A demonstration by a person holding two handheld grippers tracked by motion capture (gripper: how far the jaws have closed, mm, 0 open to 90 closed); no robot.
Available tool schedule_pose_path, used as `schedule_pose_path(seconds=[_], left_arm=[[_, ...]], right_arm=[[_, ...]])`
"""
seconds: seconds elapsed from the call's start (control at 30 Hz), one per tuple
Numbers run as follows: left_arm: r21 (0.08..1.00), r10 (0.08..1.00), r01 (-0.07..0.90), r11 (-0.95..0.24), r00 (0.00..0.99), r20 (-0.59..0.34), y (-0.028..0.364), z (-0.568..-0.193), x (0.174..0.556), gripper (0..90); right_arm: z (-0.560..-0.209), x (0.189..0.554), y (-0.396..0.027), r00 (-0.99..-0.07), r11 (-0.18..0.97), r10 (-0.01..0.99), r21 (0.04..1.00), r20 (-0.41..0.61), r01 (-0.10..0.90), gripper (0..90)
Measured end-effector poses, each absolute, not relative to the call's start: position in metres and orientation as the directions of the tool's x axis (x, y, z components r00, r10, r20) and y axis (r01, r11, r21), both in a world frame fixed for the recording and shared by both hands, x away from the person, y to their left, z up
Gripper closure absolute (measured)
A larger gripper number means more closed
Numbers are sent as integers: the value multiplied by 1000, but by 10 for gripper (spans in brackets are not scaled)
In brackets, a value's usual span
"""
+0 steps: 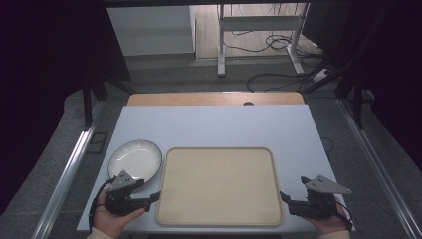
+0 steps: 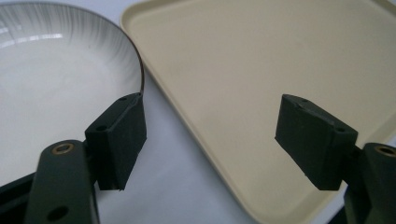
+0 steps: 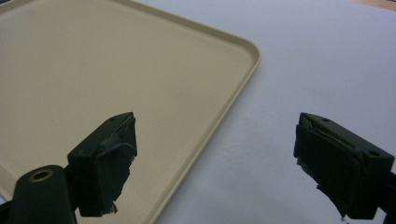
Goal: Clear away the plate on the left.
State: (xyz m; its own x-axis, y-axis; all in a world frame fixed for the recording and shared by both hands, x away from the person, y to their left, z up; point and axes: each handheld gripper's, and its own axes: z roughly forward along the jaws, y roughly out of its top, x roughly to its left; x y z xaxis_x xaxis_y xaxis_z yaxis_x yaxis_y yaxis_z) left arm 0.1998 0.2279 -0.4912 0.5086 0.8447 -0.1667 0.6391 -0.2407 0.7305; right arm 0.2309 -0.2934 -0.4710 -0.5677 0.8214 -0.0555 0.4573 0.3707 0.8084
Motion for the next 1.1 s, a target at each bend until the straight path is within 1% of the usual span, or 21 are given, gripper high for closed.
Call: schedule_pose_path(seconds=[0.13,0.37,0.63,0.8,0.97,1.1], left_arm=[[735,851,637,-231,498,-165,229,-490,197,238],[745,848,614,-261,514,-127,223,-487,197,219],[754,838,576,-315,542,-64,214,-462,229,213],[756,841,571,-321,539,-50,213,-453,252,211],[756,862,589,-284,503,-68,224,-452,269,212],[745,876,611,-268,477,-76,233,-454,279,230]], right_arm=[[-471,231,-294,-568,365,822,811,-49,457,138],[-470,232,-292,-574,364,817,814,-46,453,138],[-470,234,-290,-576,368,816,814,-50,450,139],[-472,234,-291,-576,371,816,809,-50,456,139],[-473,233,-292,-574,373,817,807,-52,458,140],[-473,233,-293,-568,371,821,806,-54,460,139]])
